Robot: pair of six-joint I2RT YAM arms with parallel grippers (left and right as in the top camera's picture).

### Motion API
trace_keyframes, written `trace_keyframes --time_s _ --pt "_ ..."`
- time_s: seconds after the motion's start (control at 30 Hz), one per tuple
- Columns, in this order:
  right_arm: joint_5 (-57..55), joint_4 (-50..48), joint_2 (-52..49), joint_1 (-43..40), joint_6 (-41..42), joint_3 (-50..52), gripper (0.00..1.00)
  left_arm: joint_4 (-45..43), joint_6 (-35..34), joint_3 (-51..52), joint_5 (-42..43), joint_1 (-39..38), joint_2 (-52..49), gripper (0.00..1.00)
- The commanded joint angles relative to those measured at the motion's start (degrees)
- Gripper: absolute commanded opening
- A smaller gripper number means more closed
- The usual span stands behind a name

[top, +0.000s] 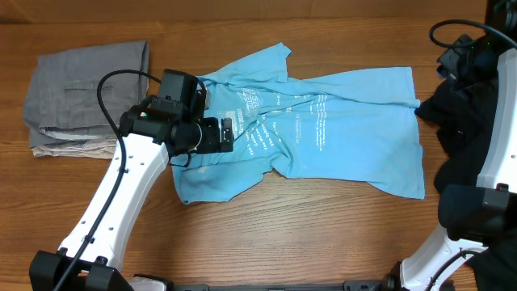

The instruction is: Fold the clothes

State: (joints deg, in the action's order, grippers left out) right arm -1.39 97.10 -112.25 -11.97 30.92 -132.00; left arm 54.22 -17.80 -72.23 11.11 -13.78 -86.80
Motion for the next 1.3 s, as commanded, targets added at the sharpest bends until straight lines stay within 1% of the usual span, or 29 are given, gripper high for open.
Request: trace_keyframes --time_s 0.0,0.07,0.1,0.17,0.27,0.33,0.47,0.57,0.63,0.7,0.77,0.83,0.87,0.9,0.93,1.1,1.17,1.27 --pt "0.2 0.0 4.5 -0.1 2.1 3.7 0.34 -0.1 0.5 0.1 0.3 -0.1 -0.3 1.0" --pt "0.1 0.0 7.5 -0.1 2.1 8.0 0.35 -0.1 0.5 0.1 0.3 -0.1 -0.3 1.0" --pt "0.0 0.0 9.2 -0.1 2.1 10.9 0.37 -0.1 0.5 0.1 0.3 -0.1 -0.3 1.0" --pt "-0.3 -0.9 12.9 -1.1 2.1 18.9 0.4 -0.1 0.5 0.1 0.3 -0.1 -0.3 1.0" --pt "0.7 -4.3 16.7 -3.5 2.1 29.4 0.42 -0.1 0.5 0.1 0.3 -0.1 -0.3 1.0" --pt "2.3 -7.6 18.8 -5.4 1.9 37.6 0.44 -0.1 0.5 0.1 0.3 -0.1 -0.3 1.0" --pt "4.9 -15.2 19.4 -7.7 1.7 51.6 0.46 -0.1 0.5 0.1 0.3 -0.1 -0.3 1.0" --pt "7.7 -22.9 19.2 -8.6 1.7 61.6 0.53 -0.1 0.5 0.1 0.3 -0.1 -0.3 1.0" --pt "8.8 -27.1 18.9 -9.0 1.7 66.8 0.55 -0.1 0.5 0.1 0.3 -0.1 -0.3 1.0" --pt "8.8 -30.8 18.9 -9.5 2.2 71.5 0.6 -0.1 0.5 0.1 0.3 -0.1 -0.3 1.0" --pt "8.5 -32.9 18.9 -10.3 2.2 74.4 0.64 -0.1 0.5 0.1 0.3 -0.1 -0.3 1.0" --pt "8.0 -35.1 18.9 -11.5 2.2 77.1 0.7 -0.1 0.5 0.1 0.3 -0.1 -0.3 1.0" --pt "7.8 -35.9 18.9 -12.1 2.2 78.0 0.71 -0.1 0.5 0.1 0.3 -0.1 -0.3 1.0" --pt "7.4 -36.9 18.9 -12.9 2.2 78.9 0.77 -0.1 0.5 0.1 0.3 -0.1 -0.3 1.0" --pt "7.4 -37.7 18.9 -13.7 2.2 79.7 0.8 -0.1 0.5 0.1 0.3 -0.1 -0.3 1.0" --pt "7.6 -43.2 18.9 -17.9 4.8 84.4 0.79 -0.1 0.5 0.1 0.3 -0.1 -0.3 1.0" --pt "7.8 -46.9 18.9 -18.7 4.7 86.1 0.76 -0.1 0.5 0.1 0.3 -0.1 -0.3 1.0" --pt "8.2 -49.5 18.9 -18.8 4.7 87.1 0.74 -0.1 0.5 0.1 0.3 -0.1 -0.3 1.0"
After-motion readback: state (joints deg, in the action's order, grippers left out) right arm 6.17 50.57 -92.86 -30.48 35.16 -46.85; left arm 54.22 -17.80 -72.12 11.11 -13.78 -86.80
